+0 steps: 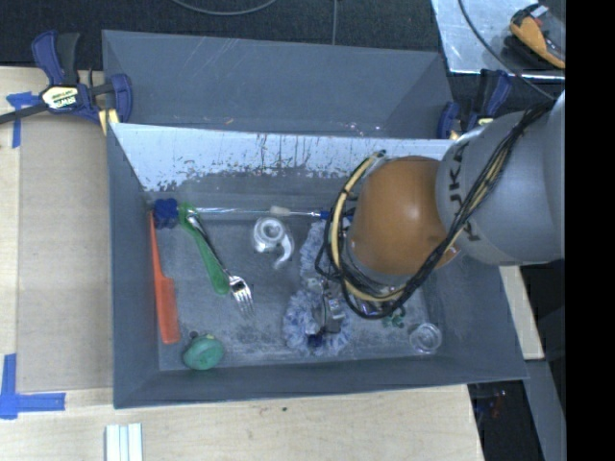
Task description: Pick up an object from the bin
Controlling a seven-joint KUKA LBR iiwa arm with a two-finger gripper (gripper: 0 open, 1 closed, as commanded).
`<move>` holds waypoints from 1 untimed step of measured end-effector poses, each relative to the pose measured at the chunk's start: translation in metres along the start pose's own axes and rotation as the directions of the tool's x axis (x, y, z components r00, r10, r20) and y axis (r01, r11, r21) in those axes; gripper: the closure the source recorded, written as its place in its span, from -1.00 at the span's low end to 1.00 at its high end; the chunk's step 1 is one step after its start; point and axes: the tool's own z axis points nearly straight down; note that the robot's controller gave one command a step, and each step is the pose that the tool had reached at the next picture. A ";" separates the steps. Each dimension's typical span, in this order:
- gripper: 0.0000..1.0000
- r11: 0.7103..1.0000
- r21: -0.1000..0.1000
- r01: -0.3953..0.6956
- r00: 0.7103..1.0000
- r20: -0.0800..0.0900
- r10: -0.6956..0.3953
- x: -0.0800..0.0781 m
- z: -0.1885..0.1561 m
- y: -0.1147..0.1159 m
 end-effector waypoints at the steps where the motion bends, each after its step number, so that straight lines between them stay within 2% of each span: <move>1: 1.00 1.000 0.001 0.004 1.000 0.000 -0.004 -0.001 0.000 0.003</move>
Offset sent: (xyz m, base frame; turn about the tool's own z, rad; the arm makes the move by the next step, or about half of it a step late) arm -0.0045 0.0304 -0.0115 -0.1555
